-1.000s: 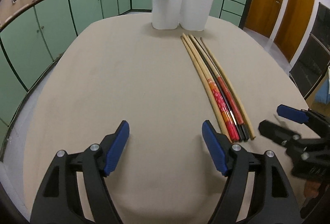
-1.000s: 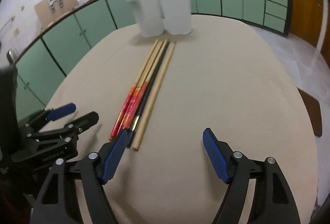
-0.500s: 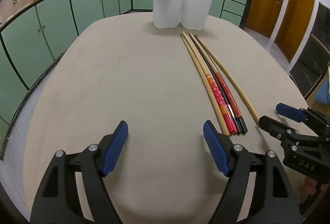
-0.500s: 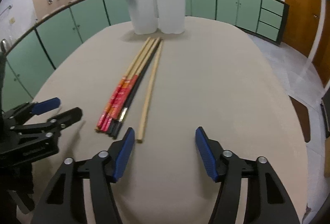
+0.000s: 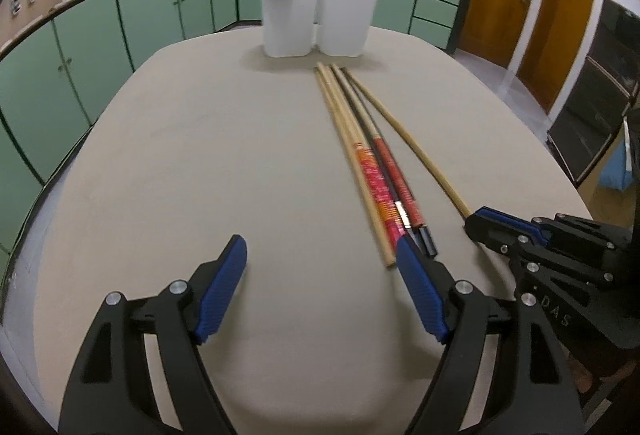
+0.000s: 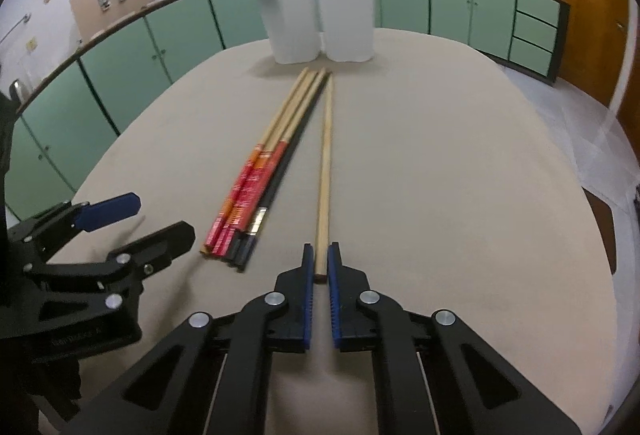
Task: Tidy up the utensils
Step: 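Grasp another wooden chopstick with the left tool while the right tool holds its chopstick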
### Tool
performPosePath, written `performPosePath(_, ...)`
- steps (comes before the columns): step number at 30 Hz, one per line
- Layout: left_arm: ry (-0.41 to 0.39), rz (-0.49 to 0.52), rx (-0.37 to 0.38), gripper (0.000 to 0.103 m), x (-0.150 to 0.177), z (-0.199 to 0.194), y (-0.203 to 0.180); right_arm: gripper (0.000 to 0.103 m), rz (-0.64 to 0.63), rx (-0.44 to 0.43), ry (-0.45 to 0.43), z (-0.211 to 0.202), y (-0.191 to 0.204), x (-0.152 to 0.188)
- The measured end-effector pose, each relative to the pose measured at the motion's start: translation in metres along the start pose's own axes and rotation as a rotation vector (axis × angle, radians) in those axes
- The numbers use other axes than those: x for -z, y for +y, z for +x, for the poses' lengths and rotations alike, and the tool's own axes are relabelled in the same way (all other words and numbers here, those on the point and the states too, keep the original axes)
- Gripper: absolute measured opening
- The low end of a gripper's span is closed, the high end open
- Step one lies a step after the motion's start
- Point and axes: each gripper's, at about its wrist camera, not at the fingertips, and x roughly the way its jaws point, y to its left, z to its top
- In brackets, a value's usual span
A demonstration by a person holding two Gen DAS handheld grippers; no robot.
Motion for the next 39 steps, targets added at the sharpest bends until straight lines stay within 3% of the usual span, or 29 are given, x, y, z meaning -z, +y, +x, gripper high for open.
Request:
performPosePath(8, 0.037, -0.018, -0.054, 0.075, 0.003, 0.01, 0.004, 0.007, 0.011, 0.0, -0.003, -0.002, -0.007, 0.003)
performPosePath(16, 0.027, -0.043, -0.019, 0.075, 0.007, 0.0, 0.009, 0.007, 0.01, 0.0, -0.003, -0.002, -0.007, 0.002)
performPosePath(24, 0.041, -0.05, -0.099, 0.076, 0.009, 0.001, 0.021, 0.007, 0.012, -0.002, -0.004, -0.001, -0.007, 0.002)
performPosePath(31, 0.039, -0.061, -0.097, 0.072, 0.008, 0.0, 0.021, 0.008, 0.009, -0.002, -0.003, -0.002, -0.007, 0.002)
performPosePath(36, 0.029, -0.051, -0.076, 0.054, 0.003, 0.004, 0.015, 0.009, 0.01, -0.009, -0.002, -0.001, -0.008, 0.002)
performPosePath(39, 0.022, -0.041, -0.054, 0.031, 0.003, 0.004, 0.014, 0.009, 0.017, -0.016, 0.0, 0.0, -0.009, 0.001)
